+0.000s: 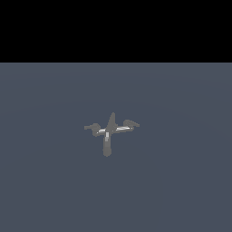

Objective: Turn on the faucet by rotating a designated handle.

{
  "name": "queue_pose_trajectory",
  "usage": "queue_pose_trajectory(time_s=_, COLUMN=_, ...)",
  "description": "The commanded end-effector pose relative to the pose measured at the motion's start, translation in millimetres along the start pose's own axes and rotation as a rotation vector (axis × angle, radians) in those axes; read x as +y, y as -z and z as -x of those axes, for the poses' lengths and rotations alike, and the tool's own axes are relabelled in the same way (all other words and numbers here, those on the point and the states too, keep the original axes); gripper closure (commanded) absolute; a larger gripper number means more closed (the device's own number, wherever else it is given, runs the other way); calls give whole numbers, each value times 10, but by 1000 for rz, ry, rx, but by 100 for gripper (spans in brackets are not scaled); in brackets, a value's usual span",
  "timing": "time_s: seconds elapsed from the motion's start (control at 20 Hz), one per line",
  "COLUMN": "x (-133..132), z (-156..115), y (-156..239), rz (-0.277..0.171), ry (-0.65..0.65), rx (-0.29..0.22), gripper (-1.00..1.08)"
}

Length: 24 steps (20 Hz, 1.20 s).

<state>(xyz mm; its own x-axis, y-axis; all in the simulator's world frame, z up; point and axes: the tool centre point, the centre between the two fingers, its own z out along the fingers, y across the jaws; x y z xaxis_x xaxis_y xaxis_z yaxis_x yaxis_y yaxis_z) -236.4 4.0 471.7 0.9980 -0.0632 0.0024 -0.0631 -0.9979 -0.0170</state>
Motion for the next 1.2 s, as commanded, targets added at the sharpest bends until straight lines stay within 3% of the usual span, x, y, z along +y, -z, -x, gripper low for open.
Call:
queue_pose_trajectory(time_s=0.0, x=-57, z=-30, y=-97, rz=0, ry=-26, rx=0, gripper=108)
queue_pose_trajectory(time_s=1.15, x=-865, z=-772, y=-1705, rz=2, ry=-464, rx=1, gripper=108)
